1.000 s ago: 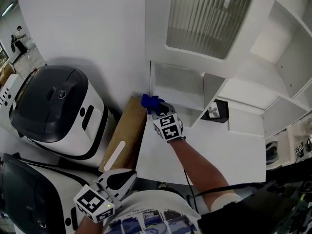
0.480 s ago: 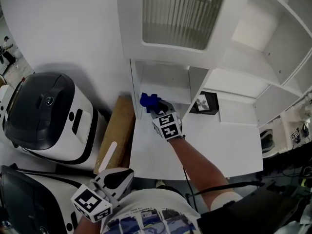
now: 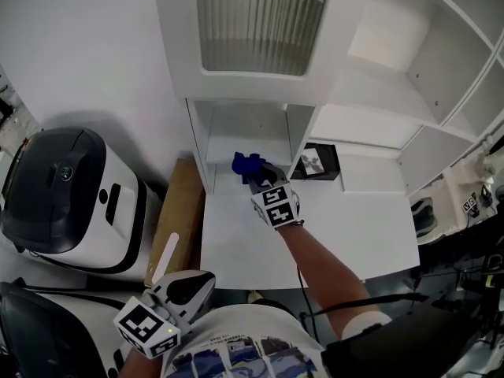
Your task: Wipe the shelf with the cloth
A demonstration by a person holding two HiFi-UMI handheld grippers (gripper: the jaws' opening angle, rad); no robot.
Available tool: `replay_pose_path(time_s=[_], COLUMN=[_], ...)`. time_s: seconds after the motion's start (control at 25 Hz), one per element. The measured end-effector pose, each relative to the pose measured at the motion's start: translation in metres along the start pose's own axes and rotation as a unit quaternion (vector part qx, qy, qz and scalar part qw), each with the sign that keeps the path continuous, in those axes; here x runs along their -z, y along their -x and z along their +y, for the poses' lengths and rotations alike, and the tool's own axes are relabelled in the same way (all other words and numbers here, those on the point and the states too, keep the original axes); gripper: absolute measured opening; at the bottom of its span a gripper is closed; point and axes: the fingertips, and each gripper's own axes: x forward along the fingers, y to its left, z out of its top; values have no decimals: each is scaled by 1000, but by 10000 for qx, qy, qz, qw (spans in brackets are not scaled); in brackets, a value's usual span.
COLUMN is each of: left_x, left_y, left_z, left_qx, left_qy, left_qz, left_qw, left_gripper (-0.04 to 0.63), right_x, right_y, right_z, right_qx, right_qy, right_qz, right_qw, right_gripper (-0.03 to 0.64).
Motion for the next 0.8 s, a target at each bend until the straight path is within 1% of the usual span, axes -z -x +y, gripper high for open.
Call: replay_pose_path(time_s=[0.4, 0.8], left_x=[-1, -1], left_y=[-17, -25], left_z=[-12, -19], left_qx=[230, 272], left_qy=[-55, -98], left_qz=[27, 80], left_qw=[9997, 9996], left_gripper=[12, 12], right_x=[24, 49], right_y=[31, 57], right_z=[-49, -84], right_qx=[473, 769], right_qy=[-76, -286], right_qz=[114, 229], right_qw=[9988, 9964], right_gripper=[121, 121])
